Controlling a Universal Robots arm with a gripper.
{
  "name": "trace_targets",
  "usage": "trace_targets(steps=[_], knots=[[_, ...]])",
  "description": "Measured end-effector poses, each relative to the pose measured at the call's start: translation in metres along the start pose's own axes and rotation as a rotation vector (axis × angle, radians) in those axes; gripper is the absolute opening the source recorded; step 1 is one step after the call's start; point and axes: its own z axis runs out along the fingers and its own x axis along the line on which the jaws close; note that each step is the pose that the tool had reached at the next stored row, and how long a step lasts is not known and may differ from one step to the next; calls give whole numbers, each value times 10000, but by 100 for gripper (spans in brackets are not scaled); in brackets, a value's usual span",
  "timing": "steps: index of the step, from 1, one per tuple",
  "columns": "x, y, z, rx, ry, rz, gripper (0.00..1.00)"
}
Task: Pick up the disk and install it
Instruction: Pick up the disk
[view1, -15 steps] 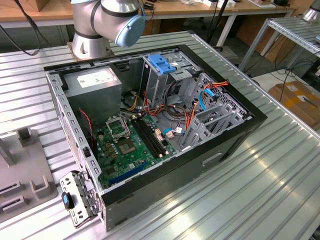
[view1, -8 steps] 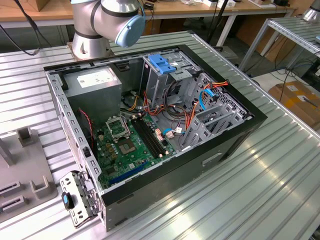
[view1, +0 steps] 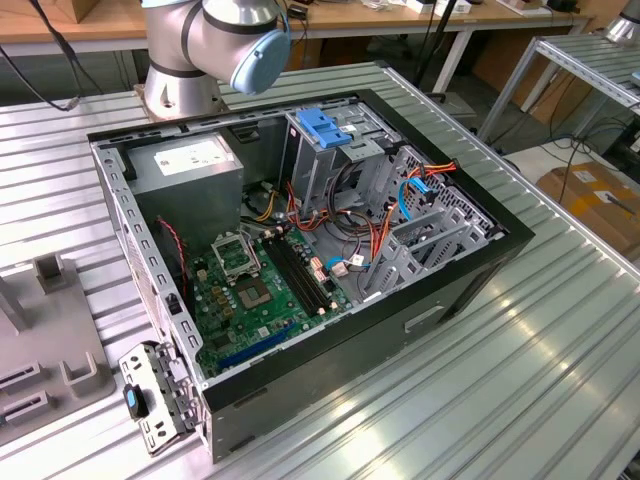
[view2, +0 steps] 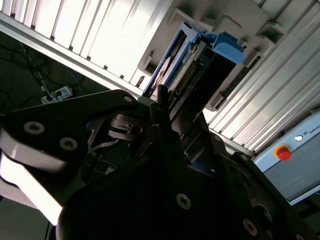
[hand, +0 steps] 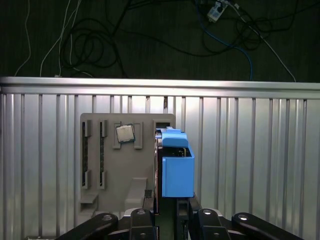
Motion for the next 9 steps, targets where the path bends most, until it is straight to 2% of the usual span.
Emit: trace_targets(steps=[9], knots=[[1, -53, 0, 1, 0, 0, 35]])
